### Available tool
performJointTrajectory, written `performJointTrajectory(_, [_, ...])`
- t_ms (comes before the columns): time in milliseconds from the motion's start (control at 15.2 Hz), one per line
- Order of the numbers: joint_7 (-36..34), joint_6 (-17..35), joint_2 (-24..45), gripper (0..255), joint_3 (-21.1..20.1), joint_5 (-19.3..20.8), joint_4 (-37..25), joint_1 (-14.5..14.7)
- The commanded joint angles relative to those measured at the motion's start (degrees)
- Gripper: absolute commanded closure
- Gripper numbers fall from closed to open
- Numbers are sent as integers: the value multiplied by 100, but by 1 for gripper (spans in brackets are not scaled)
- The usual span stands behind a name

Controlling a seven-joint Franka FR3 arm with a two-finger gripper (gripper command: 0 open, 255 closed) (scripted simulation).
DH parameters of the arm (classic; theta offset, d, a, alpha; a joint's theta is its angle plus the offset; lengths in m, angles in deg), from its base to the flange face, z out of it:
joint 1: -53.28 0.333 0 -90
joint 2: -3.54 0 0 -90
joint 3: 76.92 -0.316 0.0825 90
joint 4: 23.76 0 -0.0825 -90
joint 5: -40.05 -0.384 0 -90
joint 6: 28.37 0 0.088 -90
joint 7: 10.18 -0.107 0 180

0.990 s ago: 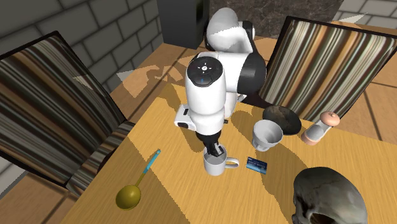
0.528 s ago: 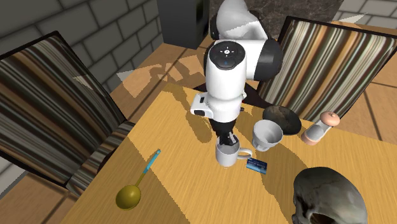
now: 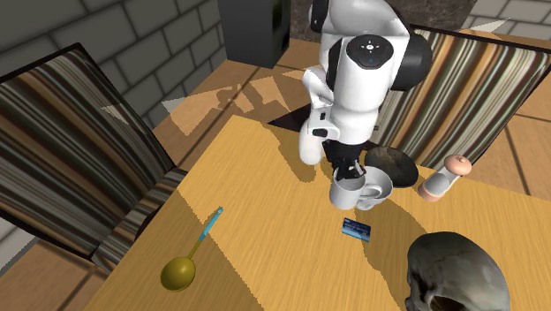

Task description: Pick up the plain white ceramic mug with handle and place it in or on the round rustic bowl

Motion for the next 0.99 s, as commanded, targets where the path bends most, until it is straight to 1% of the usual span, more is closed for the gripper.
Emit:
performJointTrajectory(0, [-5,55,-462,255,-19,-279,427,9])
performJointTrajectory(396, [-142,33,-1566,255,-54,-946,1288,252])
performJointTrajectory(924, [-567,-206,-2777,255,-141,-1683,2011,778])
